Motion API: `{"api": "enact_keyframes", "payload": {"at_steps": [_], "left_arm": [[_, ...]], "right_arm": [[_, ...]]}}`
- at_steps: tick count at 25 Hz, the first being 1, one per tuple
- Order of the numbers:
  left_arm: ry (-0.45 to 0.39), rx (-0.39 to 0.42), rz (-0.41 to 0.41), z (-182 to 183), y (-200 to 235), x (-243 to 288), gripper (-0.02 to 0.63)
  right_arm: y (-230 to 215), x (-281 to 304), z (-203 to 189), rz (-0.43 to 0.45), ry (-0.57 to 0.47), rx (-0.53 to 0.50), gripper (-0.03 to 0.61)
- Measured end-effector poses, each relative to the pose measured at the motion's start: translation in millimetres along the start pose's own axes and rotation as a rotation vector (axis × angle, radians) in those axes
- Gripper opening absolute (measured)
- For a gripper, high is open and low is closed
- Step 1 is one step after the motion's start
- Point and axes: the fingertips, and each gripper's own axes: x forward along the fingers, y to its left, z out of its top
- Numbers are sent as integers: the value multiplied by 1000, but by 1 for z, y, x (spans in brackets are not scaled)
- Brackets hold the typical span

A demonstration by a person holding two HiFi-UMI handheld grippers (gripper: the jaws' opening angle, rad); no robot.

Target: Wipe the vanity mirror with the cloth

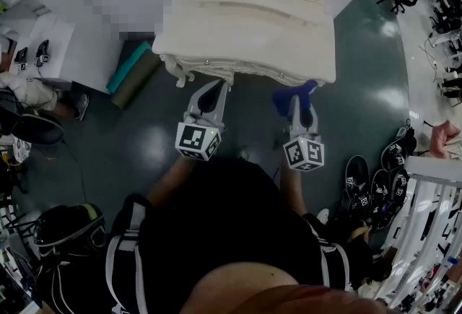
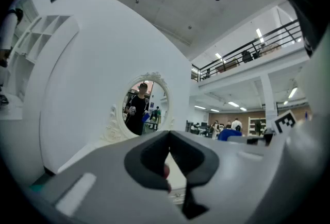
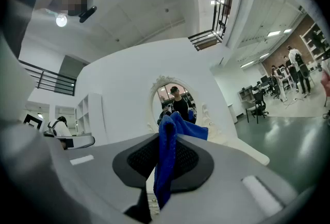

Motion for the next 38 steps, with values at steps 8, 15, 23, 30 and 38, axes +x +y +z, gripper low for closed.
{"api": "enact_keyframes", "payload": {"at_steps": [8,15,23,30,38], "left_arm": [[15,-14,12,-8,-5,-1,11],[23,-13,20,-12,-13,2,11],[34,-25,60,-18,-24,7,11],[48,-11,96,-27,-40,20,11],[57,-15,122,-28,-33,37,11]], "right_arm": [[-6,-6,0,3,4,5,44],[-10,-6,5,20,-13,1,44],[-31,-8,1,32,3,29,44],[-53,4,1,66,18,41,44],[-58,37,3,90,10,54,44]]}}
